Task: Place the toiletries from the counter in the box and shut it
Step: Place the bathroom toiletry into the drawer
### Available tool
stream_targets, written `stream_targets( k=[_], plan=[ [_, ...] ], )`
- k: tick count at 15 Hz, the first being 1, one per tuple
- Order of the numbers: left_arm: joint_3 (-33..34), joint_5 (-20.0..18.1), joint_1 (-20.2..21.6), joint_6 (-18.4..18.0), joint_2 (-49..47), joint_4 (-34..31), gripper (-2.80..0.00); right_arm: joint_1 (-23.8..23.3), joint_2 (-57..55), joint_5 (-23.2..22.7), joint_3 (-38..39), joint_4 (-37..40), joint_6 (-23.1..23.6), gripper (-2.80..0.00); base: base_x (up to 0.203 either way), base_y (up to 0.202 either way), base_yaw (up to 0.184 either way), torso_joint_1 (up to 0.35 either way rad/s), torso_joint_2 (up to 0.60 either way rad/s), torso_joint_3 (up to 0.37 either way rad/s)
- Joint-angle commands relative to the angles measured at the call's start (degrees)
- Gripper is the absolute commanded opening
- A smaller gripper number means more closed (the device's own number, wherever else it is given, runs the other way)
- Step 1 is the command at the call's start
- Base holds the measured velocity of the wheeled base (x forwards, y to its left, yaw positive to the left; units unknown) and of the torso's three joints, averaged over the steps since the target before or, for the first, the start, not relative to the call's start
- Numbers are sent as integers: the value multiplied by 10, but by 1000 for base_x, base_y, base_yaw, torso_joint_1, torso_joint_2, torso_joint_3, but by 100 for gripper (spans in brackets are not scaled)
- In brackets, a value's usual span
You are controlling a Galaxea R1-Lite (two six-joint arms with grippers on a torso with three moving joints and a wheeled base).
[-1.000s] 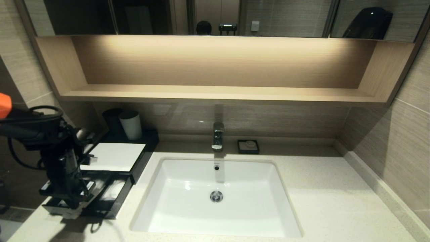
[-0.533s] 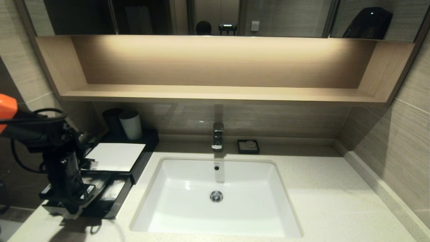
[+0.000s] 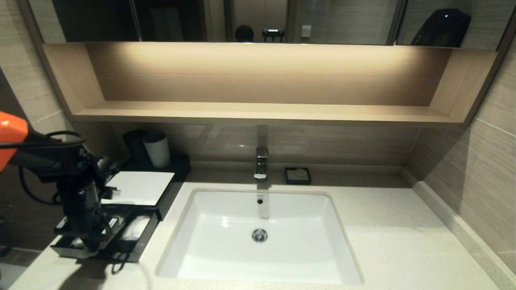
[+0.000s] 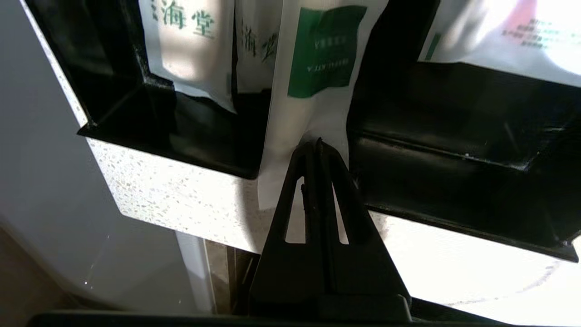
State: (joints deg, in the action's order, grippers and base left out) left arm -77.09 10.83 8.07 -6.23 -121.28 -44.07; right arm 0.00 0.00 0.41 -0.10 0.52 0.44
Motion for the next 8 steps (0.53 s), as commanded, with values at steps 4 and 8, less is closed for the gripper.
stream_targets(
  k=[4,8],
  plan=[
    [-14,0,0,1,-11,-1,-280,0,1,0,0,0,0,-280,0,0,0,0,0,0],
    [-25,0,0,2,-16,1,-280,0,1,0,0,0,0,-280,0,0,0,0,0,0]
  ],
)
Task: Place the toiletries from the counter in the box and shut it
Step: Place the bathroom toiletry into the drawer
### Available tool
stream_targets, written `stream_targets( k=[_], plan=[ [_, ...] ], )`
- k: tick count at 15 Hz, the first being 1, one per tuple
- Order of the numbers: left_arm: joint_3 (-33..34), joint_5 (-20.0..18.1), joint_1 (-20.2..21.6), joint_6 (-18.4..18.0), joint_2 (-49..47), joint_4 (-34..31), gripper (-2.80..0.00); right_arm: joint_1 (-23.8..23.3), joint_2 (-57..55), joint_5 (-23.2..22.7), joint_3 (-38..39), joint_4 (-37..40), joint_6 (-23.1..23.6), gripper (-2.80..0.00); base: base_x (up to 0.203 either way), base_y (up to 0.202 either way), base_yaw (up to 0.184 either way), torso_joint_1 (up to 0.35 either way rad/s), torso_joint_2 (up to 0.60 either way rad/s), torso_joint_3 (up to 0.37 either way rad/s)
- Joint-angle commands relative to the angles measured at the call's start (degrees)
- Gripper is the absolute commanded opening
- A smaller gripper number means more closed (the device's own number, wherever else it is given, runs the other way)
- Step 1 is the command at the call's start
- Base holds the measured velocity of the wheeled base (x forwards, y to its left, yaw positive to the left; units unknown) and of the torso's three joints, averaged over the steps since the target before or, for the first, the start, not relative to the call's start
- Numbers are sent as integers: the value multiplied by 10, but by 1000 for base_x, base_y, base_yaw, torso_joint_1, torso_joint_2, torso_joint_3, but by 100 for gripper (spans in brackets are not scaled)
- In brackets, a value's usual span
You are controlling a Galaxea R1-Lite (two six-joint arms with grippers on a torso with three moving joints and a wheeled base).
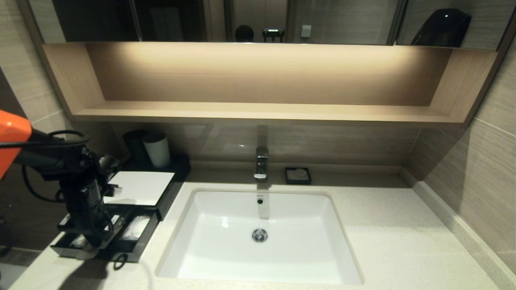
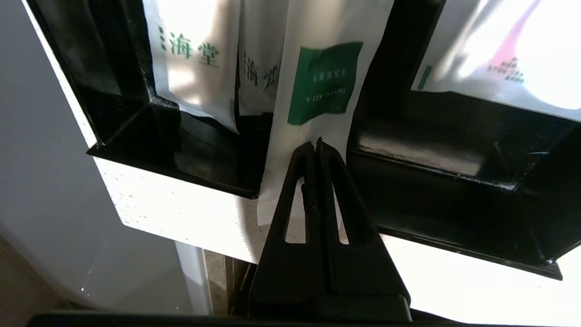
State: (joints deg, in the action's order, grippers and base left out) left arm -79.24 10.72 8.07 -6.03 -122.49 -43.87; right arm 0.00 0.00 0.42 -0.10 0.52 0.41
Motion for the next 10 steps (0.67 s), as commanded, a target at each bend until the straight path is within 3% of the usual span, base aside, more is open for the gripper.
stream_targets(
  k=[1,10],
  plan=[
    [-8,0,-1,0,-5,5,-280,0,1,0,0,0,0,-280,0,0,0,0,0,0],
    [-20,0,-1,1,-18,13,-280,0,1,0,0,0,0,-280,0,0,0,0,0,0]
  ],
)
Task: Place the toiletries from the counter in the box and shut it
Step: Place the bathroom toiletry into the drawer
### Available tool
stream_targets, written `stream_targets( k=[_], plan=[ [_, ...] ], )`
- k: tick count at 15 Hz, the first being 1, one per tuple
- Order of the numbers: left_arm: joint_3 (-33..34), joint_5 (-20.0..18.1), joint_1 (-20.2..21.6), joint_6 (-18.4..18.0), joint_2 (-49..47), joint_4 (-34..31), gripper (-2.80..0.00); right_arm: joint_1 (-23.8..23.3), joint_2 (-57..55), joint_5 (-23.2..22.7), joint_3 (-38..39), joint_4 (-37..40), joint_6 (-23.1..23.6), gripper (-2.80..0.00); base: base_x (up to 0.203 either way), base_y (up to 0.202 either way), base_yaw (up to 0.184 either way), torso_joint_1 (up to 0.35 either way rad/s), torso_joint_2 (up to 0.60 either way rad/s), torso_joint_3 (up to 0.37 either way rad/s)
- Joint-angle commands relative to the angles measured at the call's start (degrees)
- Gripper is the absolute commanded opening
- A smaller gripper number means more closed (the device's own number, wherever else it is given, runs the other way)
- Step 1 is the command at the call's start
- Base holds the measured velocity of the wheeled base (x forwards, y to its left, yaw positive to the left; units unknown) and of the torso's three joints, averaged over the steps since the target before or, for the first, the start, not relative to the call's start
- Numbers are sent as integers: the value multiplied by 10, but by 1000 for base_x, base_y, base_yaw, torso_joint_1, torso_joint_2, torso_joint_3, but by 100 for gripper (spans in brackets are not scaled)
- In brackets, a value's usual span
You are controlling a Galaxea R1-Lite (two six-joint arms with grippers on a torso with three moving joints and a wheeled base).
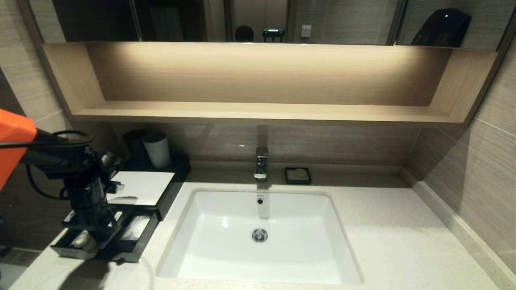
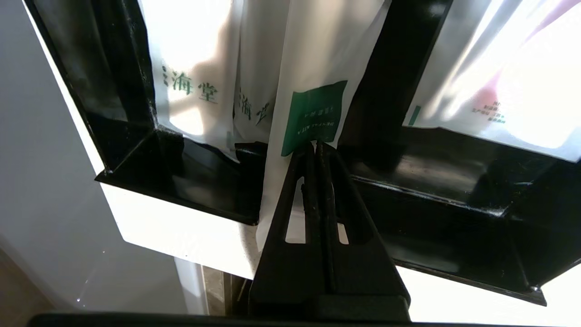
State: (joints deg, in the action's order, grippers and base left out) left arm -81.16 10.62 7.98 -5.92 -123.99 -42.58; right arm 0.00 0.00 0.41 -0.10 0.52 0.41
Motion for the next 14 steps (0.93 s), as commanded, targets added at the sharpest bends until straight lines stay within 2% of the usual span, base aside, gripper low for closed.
stream_targets(
  k=[1,14],
  plan=[
    [0,1,0,-1,-5,6,-280,0,1,0,0,0,0,-280,0,0,0,0,0,0],
    [-36,-1,-5,10,-27,36,-280,0,1,0,0,0,0,-280,0,0,0,0,0,0]
  ],
)
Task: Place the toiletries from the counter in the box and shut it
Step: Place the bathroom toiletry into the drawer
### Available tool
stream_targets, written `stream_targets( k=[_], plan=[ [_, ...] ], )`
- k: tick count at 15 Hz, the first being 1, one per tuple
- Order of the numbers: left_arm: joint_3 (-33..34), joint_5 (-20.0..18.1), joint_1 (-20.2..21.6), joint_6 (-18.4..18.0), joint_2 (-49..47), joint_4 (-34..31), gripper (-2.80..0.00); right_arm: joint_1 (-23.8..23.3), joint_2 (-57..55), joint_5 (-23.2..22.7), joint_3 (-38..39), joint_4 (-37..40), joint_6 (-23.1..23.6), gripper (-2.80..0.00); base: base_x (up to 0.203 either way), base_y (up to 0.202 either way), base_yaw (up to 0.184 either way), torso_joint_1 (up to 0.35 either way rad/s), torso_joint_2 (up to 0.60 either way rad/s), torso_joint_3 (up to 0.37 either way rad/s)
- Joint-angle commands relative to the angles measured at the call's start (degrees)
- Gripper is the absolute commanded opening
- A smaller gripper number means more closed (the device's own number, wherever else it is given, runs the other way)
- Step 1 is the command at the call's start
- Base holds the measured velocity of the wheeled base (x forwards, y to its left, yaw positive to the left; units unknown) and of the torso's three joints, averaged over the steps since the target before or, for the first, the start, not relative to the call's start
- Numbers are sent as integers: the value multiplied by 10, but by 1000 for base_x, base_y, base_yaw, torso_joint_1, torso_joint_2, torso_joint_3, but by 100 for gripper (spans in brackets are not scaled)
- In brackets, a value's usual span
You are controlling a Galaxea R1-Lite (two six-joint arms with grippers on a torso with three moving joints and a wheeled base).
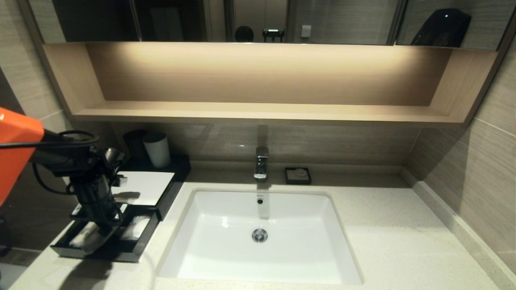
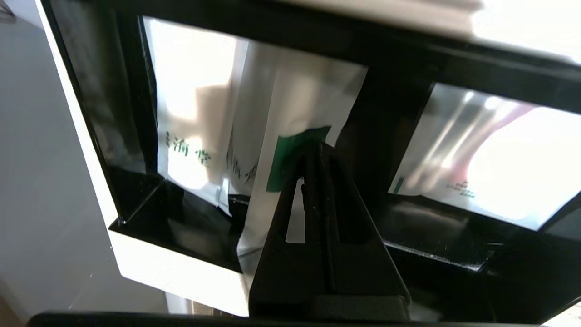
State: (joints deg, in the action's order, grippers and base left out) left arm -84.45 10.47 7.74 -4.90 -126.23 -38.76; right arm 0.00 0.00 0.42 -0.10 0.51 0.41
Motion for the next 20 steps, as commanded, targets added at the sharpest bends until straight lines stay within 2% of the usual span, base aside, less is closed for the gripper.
stream_targets(
  k=[1,12,17,20],
  plan=[
    [-7,1,-5,3,-8,-3,-280,0,1,0,0,0,0,-280,0,0,0,0,0,0],
    [-33,2,-14,14,-8,-2,-280,0,1,0,0,0,0,-280,0,0,0,0,0,0],
    [-26,3,-13,16,39,-10,-280,0,1,0,0,0,0,-280,0,0,0,0,0,0],
    [-12,7,-13,26,79,-49,-280,0,1,0,0,0,0,-280,0,0,0,0,0,0]
  ],
)
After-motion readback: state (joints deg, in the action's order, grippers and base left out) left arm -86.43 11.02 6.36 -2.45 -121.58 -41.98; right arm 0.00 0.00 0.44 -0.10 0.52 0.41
